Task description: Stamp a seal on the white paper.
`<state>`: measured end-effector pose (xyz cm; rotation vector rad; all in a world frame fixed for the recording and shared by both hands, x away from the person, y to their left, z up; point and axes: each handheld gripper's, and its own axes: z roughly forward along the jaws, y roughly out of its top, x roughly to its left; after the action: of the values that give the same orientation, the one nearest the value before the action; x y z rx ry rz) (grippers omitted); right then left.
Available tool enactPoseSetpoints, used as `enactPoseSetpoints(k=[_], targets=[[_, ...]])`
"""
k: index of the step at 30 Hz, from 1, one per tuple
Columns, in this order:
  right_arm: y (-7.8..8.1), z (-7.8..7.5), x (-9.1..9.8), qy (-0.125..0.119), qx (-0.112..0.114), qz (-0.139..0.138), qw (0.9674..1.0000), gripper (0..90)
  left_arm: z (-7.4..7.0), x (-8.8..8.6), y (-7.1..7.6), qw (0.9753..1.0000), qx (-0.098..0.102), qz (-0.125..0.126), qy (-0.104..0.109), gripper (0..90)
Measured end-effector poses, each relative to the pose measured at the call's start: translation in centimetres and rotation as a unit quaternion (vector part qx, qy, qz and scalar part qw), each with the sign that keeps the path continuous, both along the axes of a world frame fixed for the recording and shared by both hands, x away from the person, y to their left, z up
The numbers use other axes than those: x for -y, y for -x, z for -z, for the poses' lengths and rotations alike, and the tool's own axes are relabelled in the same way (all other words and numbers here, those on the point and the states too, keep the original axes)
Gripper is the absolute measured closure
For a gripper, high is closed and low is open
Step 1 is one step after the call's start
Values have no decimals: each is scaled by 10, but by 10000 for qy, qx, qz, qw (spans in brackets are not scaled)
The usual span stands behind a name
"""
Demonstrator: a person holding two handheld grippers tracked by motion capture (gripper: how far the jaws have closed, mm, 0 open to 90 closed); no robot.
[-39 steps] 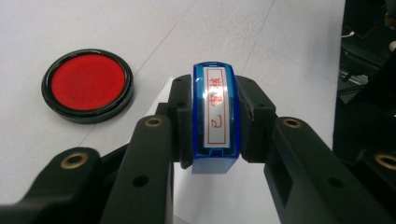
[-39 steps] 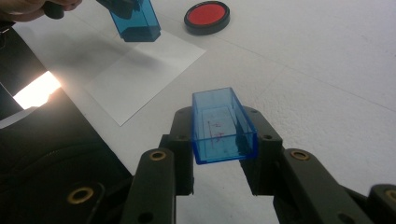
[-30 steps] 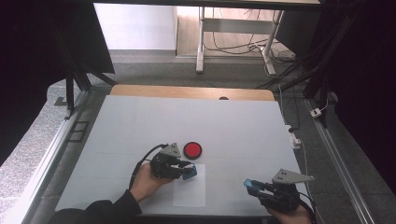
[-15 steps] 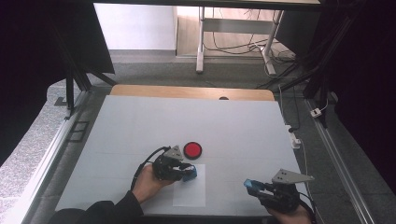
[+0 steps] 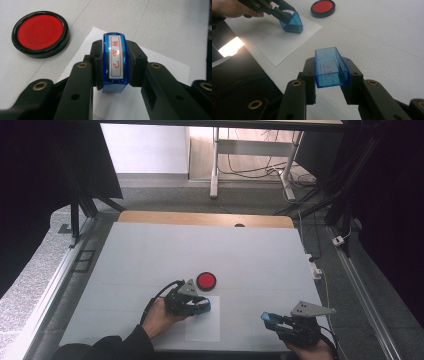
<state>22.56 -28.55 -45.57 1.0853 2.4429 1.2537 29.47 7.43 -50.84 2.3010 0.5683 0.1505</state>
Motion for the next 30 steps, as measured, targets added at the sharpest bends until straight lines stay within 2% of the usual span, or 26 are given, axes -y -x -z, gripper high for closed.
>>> enactPoseSetpoints(k=[8,16,25,30], targets=[[0,0,0,28,-15,7,10000,678,-1,2,1,9999,-42,-69,-68,704],[-1,0,0,38,-7,-2,10000,678,2,-4,-7,9990,-396,-123,184,704],[-1,0,0,42,-9,1,10000,678,5,-8,-13,9971,-637,-152,398,704],[-1,0,0,47,-13,0,10000,678,5,-9,-14,9967,-670,-140,428,704]])
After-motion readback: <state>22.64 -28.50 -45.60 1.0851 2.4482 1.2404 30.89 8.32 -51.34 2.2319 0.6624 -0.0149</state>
